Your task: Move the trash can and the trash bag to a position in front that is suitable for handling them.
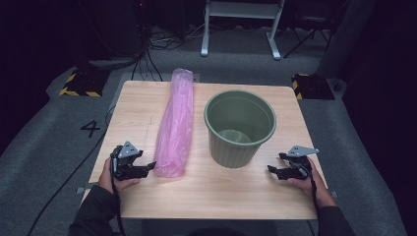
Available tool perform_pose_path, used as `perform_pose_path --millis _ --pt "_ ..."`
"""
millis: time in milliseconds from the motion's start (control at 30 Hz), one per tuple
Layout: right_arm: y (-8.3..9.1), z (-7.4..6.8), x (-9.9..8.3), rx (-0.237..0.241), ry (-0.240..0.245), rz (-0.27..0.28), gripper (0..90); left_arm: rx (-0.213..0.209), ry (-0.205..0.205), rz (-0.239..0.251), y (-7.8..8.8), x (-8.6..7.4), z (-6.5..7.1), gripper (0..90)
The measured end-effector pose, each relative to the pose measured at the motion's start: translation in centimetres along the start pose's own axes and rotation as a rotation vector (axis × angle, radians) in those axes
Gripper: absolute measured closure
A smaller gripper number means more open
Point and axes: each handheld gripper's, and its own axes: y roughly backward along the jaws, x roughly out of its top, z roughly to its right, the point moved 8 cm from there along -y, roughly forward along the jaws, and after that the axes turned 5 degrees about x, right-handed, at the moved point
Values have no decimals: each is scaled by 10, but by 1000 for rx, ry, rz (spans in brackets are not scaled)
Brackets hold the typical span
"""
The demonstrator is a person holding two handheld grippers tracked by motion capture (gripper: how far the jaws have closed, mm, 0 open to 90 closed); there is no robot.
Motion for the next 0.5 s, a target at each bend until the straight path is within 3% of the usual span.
perform_pose_path --millis 100,200,300,400,500 --pt "0 0 0 0 0 0 221 -49 3 -20 -9 0 8 294" --pt "0 0 0 0 1 0 222 -69 -23 -55 -20 -2 20 319" --pt "0 0 0 1 1 0 221 -59 -55 -59 -27 0 29 426" --pt "0 0 0 1 1 0 221 -73 -106 -50 -29 2 40 601" --pt "0 0 0 2 1 0 221 -94 -137 -54 -33 5 50 707"
